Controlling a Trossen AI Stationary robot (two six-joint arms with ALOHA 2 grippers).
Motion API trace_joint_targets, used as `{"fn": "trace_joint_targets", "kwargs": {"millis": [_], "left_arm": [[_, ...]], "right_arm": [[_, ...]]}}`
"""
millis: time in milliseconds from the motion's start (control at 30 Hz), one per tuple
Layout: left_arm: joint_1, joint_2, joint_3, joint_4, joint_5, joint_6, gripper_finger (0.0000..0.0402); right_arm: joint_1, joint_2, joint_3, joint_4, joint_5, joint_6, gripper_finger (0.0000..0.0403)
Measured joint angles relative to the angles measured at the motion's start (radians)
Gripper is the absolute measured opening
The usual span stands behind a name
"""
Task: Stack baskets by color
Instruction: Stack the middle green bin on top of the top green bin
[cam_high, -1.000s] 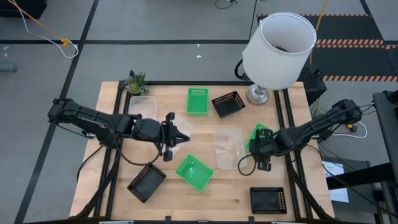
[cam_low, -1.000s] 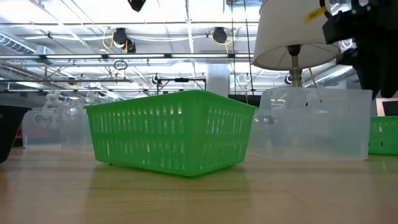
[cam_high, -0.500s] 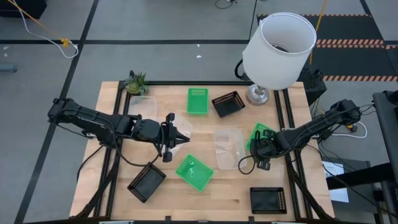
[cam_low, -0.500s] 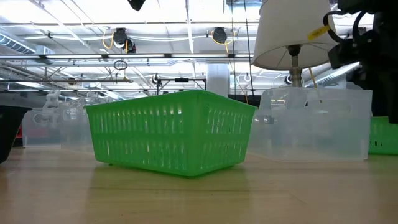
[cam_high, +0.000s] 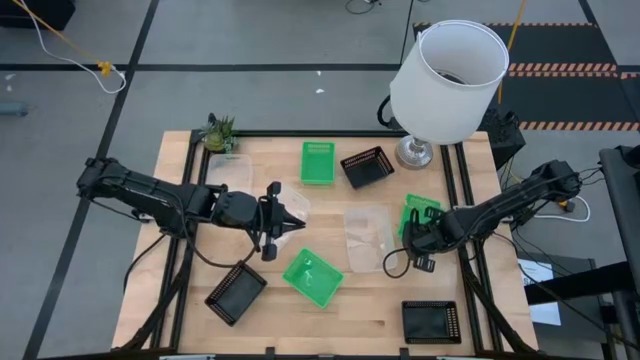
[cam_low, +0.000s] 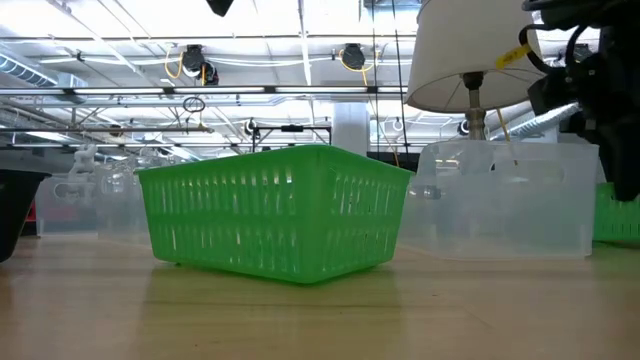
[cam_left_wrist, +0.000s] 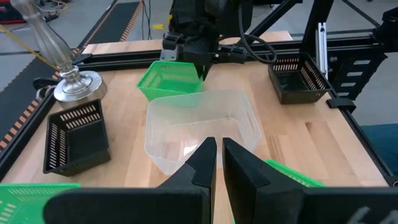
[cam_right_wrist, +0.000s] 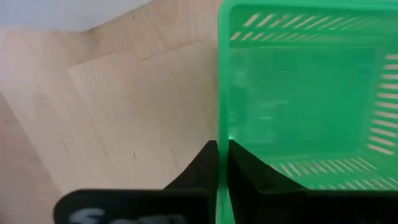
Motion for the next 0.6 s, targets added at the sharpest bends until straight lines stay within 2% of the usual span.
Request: {"fn": "trace_joint_targets", "kwargs": {"millis": [133, 300, 600], "left_arm": [[0.0, 0.012, 0.0, 0.033, 0.0, -0.018, 0.0031], [-0.002, 0.052, 0.003, 0.095, -0.003, -0.018, 0.0031], [0.007, 0.148, 0.0, 0.219, -0.011, 0.128, 0.0031]], "right_arm": [[0.0, 0.0, 0.08, -0.105, 0.005, 0.032, 0.0019], [0.0, 0.0, 0.202, -0.248, 0.052, 0.056, 0.0007], [0.001, 0.0, 0.422, -0.314, 0.265, -0.024, 0.0009]]}}
